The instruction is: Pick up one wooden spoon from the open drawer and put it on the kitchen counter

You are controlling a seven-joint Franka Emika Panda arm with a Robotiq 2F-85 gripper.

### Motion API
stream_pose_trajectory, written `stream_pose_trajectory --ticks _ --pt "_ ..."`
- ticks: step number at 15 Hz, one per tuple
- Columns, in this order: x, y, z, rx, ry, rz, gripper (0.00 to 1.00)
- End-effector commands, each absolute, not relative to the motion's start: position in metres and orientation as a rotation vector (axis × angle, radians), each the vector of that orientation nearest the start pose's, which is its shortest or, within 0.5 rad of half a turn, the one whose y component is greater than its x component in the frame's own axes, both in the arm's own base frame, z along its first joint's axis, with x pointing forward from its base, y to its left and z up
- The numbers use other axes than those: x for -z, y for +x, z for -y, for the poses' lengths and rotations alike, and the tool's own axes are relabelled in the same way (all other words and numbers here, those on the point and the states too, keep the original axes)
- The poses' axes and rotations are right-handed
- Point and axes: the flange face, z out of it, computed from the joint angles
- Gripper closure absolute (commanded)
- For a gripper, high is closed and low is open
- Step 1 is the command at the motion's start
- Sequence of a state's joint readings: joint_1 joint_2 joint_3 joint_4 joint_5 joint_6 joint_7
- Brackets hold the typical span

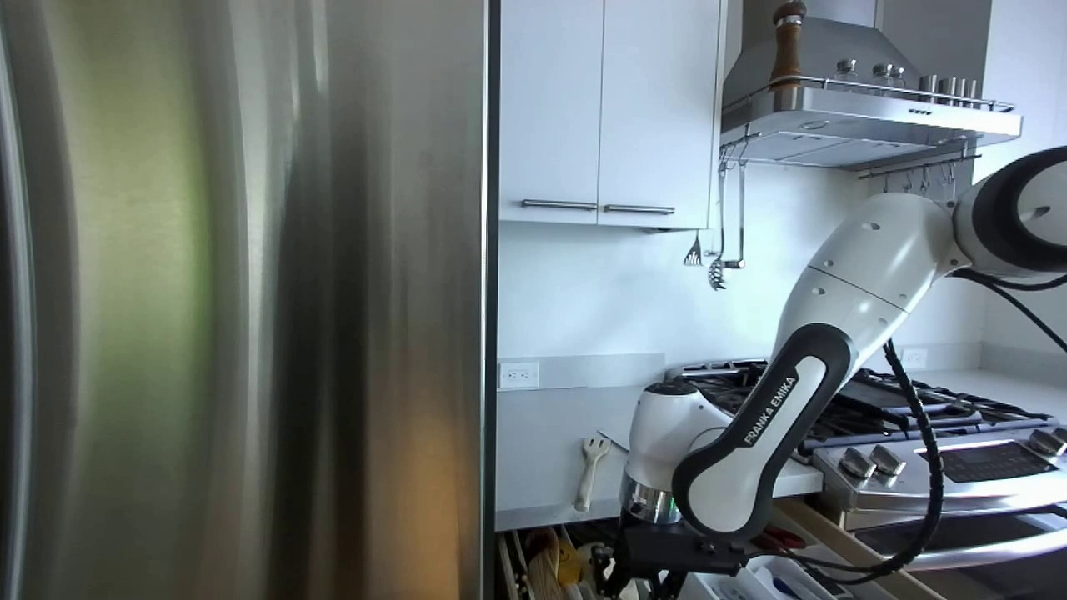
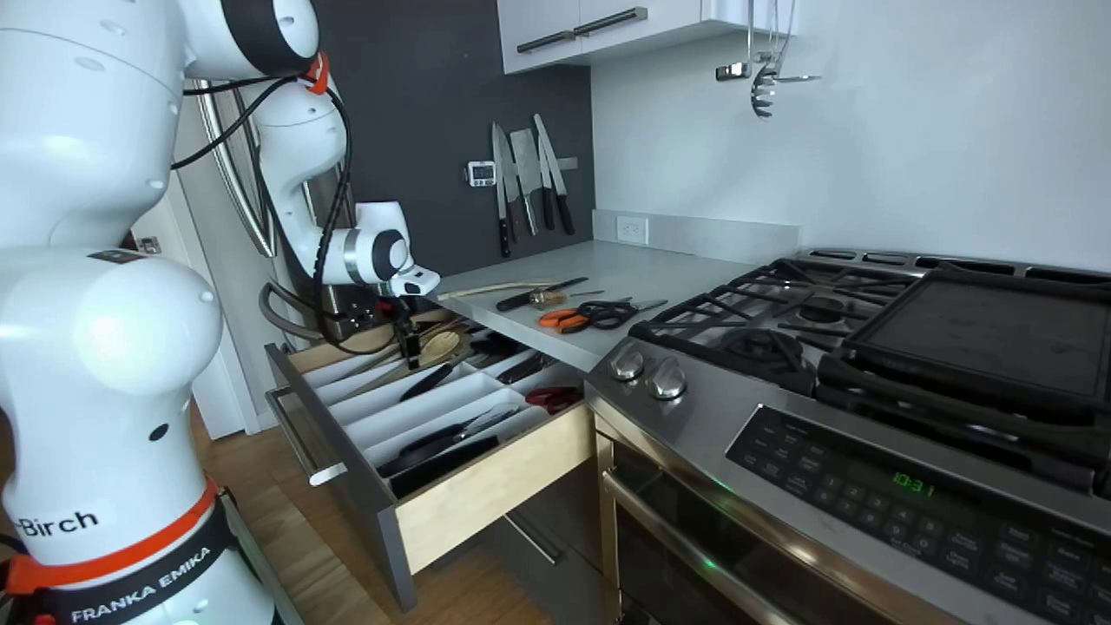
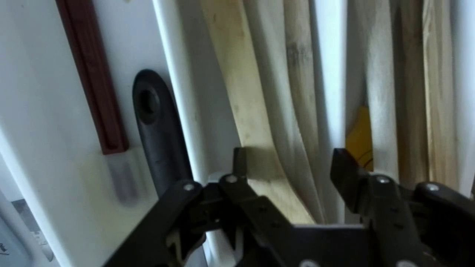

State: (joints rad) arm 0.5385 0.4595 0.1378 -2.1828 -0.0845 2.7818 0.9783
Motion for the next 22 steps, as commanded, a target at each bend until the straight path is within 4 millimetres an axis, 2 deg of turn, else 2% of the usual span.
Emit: stream_pose_trajectory --ticks 1,8,12,16,22 --pt "-0.19 0.441 -0.354 0.126 -2.991 -0.361 0.4" --pt "-0.188 0.441 -0.347 0.13 -3.001 -0.348 0.46" --pt "-0.192 0.439 -0.345 0.133 -2.997 -0.313 0.45" --pt "-0.195 0.438 -0.343 0.136 -2.995 -0.257 0.45" --pt "-0.188 0.434 -0.339 0.108 -2.975 -0.138 0.48"
